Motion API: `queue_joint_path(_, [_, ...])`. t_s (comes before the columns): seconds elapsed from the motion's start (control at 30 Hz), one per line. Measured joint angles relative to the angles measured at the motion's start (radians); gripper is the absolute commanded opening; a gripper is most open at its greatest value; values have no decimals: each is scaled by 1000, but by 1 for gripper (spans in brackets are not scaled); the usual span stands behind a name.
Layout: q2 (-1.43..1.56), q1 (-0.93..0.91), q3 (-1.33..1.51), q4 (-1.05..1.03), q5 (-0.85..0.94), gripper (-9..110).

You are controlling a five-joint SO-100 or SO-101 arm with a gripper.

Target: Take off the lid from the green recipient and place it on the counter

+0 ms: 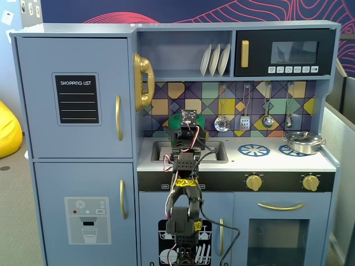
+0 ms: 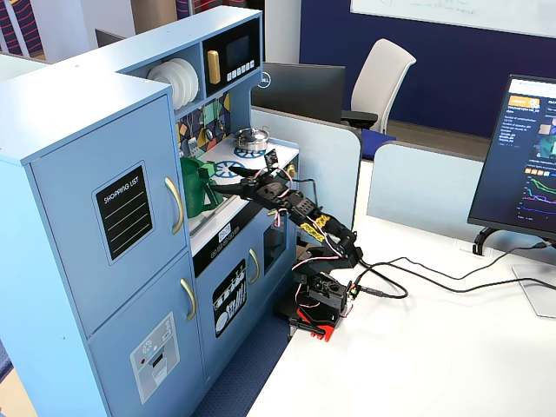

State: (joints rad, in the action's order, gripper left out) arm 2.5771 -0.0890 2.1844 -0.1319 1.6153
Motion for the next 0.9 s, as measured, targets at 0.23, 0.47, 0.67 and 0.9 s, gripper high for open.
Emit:
queue_joint_path(0.23, [-137, -2, -48, 94, 11, 47])
queue_joint_path(0.47, [-256, -12, -132, 146, 17, 45])
queue_joint_path(0.67, [-339, -11, -187, 175, 21, 43])
queue_joint_path(0.9, [-388, -11, -202, 206, 35, 42])
